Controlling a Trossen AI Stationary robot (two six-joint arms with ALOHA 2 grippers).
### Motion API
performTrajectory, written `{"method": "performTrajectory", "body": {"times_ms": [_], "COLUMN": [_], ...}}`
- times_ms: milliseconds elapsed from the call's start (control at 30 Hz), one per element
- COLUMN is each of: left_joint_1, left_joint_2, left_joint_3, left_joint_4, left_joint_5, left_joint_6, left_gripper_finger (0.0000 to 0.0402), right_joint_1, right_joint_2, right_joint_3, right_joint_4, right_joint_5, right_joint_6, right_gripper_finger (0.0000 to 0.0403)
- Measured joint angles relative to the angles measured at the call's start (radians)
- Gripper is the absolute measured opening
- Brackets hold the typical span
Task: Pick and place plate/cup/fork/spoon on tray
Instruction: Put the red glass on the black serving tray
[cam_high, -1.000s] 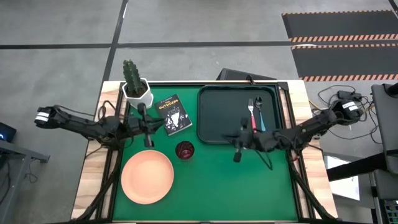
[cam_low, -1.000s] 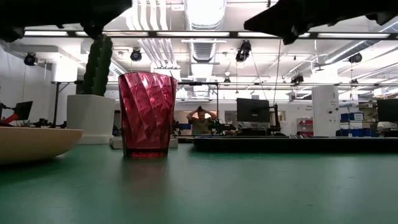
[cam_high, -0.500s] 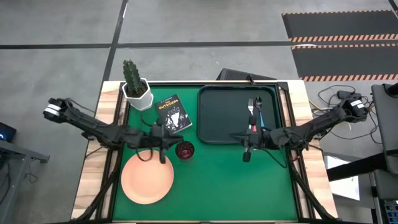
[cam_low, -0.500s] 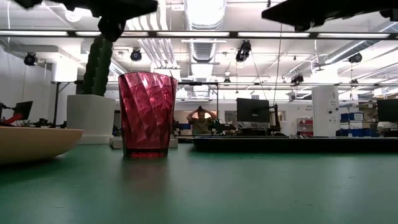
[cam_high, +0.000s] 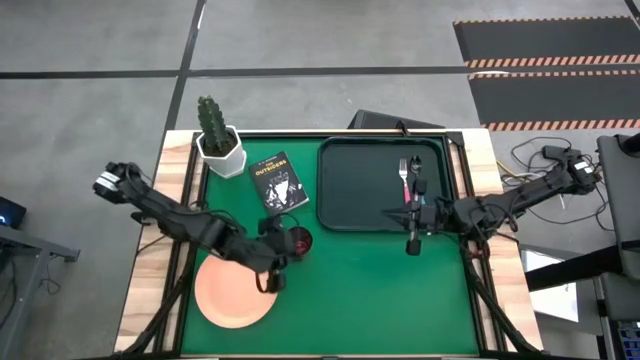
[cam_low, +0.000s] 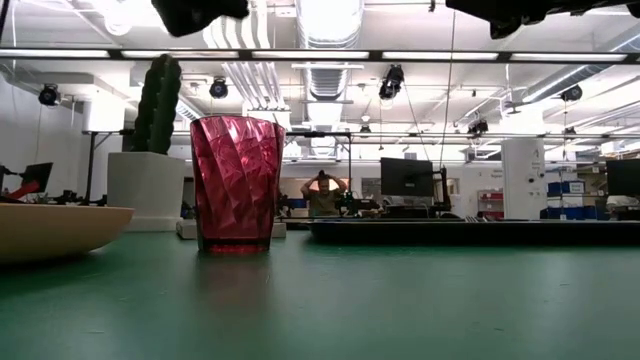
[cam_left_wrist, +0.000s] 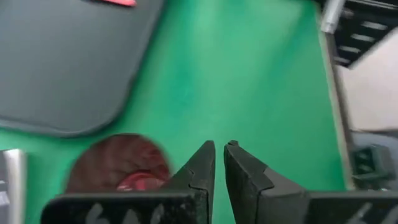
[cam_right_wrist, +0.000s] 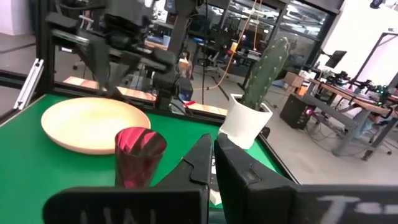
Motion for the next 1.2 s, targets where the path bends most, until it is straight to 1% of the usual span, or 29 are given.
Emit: {"method": "performTrajectory", "body": {"times_ms": [133,233,367,467,533,633,833,967,1067,1200], "left_joint_1": [0.003,0.004,0.009,0.011,0.012,0.016,0.044,0.048,0.048,0.048], "left_joint_2": [0.04,0.053,0.057,0.075,0.092,0.122,0.187,0.198,0.198,0.185], "left_joint_3": [0.056,0.055,0.018,0.014,0.014,0.014,0.014,0.014,0.014,0.014], "left_joint_4": [-0.089,-0.159,-0.147,-0.162,-0.135,-0.115,-0.101,-0.1,-0.1,-0.101], "left_joint_5": [0.054,0.062,0.053,0.046,0.034,0.035,0.036,0.035,0.036,0.036], "left_joint_6": [0.001,0.002,0.01,0.038,0.084,0.16,0.192,0.197,0.197,0.197], "left_gripper_finger": [0.003,0.0057,0.0112,0.0152,0.0173,0.0189,0.0193,0.0192,0.0175,0.0133], "right_joint_1": [0.0,0.0,0.0,0.0,0.0,0.0,0.0,0.0,0.0,0.0], "right_joint_2": [-0.003,-0.003,-0.003,-0.002,-0.002,-0.002,0.001,0.003,0.003,0.003], "right_joint_3": [0.0,0.0,0.0,0.0,0.0,0.0,0.0,0.0,0.0,0.0], "right_joint_4": [-0.012,-0.027,-0.027,-0.028,-0.034,-0.046,-0.053,-0.061,-0.072,-0.073], "right_joint_5": [0.0,0.002,0.002,0.002,0.003,0.003,0.003,0.003,0.003,0.003], "right_joint_6": [-0.001,-0.002,-0.001,0.008,0.019,0.04,0.072,0.086,0.086,0.086], "right_gripper_finger": [0.0009,0.0009,0.0009,0.0009,0.0009,0.0009,0.0009,0.0009,0.0009,0.0009]}}
